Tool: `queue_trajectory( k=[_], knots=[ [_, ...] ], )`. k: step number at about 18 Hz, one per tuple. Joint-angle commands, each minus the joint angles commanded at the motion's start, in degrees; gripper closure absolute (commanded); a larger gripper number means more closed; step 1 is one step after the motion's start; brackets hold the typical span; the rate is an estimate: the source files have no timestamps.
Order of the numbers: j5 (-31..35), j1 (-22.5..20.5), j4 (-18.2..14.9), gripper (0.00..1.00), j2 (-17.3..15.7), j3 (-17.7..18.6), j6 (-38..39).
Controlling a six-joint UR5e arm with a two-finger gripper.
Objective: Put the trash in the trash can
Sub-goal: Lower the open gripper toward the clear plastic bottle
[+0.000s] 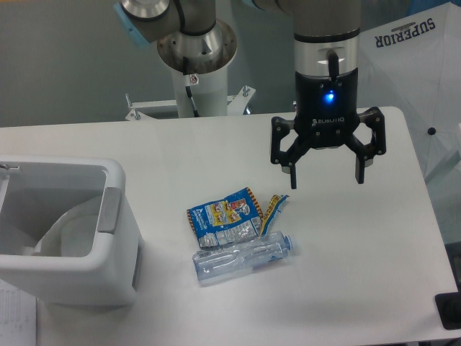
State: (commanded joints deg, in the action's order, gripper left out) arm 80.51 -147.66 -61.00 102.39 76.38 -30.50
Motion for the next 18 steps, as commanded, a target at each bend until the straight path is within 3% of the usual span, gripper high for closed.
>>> queue_trajectory(
  k=[6,7,10,12,15,18],
  knots=[
    [-0.18,0.00,0.35,0.00,0.09,1.40,-0.09],
    [-0.18,0.00,2.01,0.00,0.09,2.54,0.00],
    [0.00,0.09,11.57,0.00,-0.43,8.85,0.70],
    [-0.09,0.17,16.24,0.00,-1.23,13.17,0.70],
    [-0.18,0.26,16.52,0.00,-1.06,15.64,0.36],
    [-0.09,0.44,16.53,0.00,1.05,15.56,-3.84]
  ],
)
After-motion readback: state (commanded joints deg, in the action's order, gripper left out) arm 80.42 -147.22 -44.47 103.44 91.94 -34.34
